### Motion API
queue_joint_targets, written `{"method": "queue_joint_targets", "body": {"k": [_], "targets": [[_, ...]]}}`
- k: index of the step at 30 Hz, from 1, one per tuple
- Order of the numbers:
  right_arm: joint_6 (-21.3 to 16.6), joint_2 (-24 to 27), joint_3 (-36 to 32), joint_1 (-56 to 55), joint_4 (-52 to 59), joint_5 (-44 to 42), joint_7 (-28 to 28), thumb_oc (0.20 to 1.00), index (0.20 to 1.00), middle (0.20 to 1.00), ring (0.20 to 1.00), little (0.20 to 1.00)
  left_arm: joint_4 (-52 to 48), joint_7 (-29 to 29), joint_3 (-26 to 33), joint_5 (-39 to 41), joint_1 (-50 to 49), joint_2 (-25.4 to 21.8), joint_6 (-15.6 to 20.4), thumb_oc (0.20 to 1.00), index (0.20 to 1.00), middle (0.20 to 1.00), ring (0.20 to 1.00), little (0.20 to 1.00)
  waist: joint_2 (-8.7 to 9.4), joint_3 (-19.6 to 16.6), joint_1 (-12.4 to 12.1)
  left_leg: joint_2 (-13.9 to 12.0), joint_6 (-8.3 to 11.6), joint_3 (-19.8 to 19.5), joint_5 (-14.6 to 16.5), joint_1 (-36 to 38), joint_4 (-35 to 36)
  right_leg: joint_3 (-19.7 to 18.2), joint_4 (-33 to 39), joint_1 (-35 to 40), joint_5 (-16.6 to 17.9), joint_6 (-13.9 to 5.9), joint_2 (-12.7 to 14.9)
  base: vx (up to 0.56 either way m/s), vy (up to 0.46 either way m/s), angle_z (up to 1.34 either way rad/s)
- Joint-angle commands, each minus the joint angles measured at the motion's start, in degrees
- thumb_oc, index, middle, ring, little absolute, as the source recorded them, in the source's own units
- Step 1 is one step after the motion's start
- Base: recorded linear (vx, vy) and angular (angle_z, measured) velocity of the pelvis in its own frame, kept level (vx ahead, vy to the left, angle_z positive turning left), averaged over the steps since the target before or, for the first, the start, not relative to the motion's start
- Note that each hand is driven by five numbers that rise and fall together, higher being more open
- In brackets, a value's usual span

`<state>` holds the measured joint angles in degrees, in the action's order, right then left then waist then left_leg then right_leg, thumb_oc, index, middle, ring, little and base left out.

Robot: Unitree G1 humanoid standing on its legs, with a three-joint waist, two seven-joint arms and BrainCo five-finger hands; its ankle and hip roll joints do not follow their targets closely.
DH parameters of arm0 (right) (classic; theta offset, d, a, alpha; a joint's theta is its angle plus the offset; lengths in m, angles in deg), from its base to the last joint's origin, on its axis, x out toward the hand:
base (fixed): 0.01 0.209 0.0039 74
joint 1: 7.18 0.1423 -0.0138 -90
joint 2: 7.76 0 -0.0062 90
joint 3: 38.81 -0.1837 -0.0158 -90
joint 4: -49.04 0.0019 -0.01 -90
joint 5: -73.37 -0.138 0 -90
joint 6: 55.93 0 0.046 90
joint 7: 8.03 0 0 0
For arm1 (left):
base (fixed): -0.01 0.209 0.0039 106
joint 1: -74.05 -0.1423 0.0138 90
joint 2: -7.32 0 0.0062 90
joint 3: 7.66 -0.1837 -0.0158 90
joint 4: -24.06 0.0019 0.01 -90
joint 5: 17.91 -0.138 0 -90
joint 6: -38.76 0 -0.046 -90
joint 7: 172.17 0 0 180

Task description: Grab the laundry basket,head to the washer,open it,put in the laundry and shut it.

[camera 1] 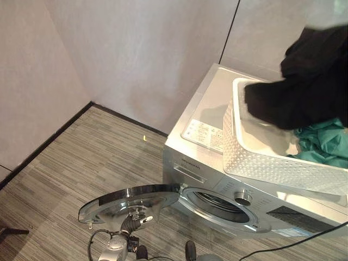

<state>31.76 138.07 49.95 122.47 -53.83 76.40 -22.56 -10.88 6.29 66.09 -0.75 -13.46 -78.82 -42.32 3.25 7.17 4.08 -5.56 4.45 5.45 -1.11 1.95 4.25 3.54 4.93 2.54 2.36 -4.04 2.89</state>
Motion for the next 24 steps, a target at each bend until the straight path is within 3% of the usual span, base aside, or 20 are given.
{"method": "queue_joint_targets", "body": {"k": [1, 9, 13, 15, 17, 23, 24], "targets": [[0.3, 2.1, -2.3, 4.1, -0.3, 4.5, -6.8, 0.200, 0.200, 0.200, 0.200, 0.200, -0.8, -1.2, -1.2, -2.4, 2.0, -2.7, 1.2, 1.000, 1.000, 1.000, 1.000, 1.000, 4.74, -3.4, -1.4, -1.9, -2.13, -0.3, 12.4, -0.6, -12.8, -2.2, -5.2, -4.0, -2.2, -4.25, 6.6, -0.07, 0.111, -0.03], [1.7, 0.2, -10.5, -5.1, 1.9, 8.2, -9.3, 0.200, 0.200, 0.200, 0.200, 0.200, -2.5, -1.0, -3.2, -4.3, 2.7, -2.8, 1.4, 1.000, 1.000, 1.000, 1.000, 1.000, 5.10, -1.6, -0.7, 1.4, -5.14, -0.8, 15.7, -3.4, -17.6, -4.4, -8.3, -7.0, 0.0, -6.15, 8.7, -0.08, 0.148, -0.10], [2.6, 0.4, -11.6, -5.1, 2.4, 9.1, -10.7, 0.200, 0.200, 0.200, 0.200, 0.200, -2.4, -1.2, -4.3, -5.4, 3.4, -2.7, 1.9, 1.000, 1.000, 1.000, 1.000, 1.000, 5.07, -0.4, 0.1, 3.7, -6.45, 1.1, 16.6, -4.5, -18.3, -5.6, -7.4, -9.8, 6.6, -8.03, 11.6, -0.15, 0.193, -0.21], [2.9, 0.7, -12.0, -5.2, 3.3, 9.7, -11.4, 0.200, 0.200, 0.200, 0.200, 0.200, -2.6, -1.7, -4.0, -6.4, 4.1, -3.6, 1.9, 1.000, 1.000, 1.000, 1.000, 1.000, 4.42, 0.0, 0.2, 3.5, -6.99, 2.2, 16.1, -5.3, -18.1, -4.7, -6.7, -10.7, 6.3, -7.67, 12.1, -0.15, 0.113, -0.54], [3.4, 0.5, -14.2, -7.5, 8.0, 13.5, -11.8, 0.200, 0.200, 0.200, 0.200, 0.200, -2.6, -2.4, -2.5, -8.0, 3.8, -4.3, 1.4, 1.000, 1.000, 1.000, 1.000, 1.000, 2.64, -0.4, 0.3, 3.0, -7.49, 2.9, 15.4, -4.8, -16.5, -1.8, -9.3, -9.4, 2.8, -6.52, 11.6, -0.11, 0.111, -0.25], [4.7, -2.9, -19.4, -12.4, 17.7, 21.8, -11.3, 0.200, 0.200, 0.200, 0.200, 0.200, -5.1, -3.1, 0.3, -8.1, 2.1, -4.9, 0.8, 1.000, 1.000, 1.000, 1.000, 1.000, 1.73, -2.0, -1.3, 3.1, -7.81, 4.3, 12.5, -4.4, -13.0, 2.6, -15.1, -7.0, -1.6, -5.33, 10.5, -0.10, 0.042, -0.23], [4.1, -4.3, -18.4, -12.6, 19.5, 23.0, -10.5, 0.200, 0.200, 0.200, 0.200, 0.200, -5.3, -3.1, 1.1, -7.5, 1.5, -5.0, 0.8, 1.000, 1.000, 1.000, 1.000, 1.000, 1.66, -2.7, -2.3, 3.0, -7.69, 5.4, 11.6, -4.3, -12.3, 5.1, -17.0, -5.4, -3.6, -4.82, 9.9, -0.12, -0.012, -0.39]]}}
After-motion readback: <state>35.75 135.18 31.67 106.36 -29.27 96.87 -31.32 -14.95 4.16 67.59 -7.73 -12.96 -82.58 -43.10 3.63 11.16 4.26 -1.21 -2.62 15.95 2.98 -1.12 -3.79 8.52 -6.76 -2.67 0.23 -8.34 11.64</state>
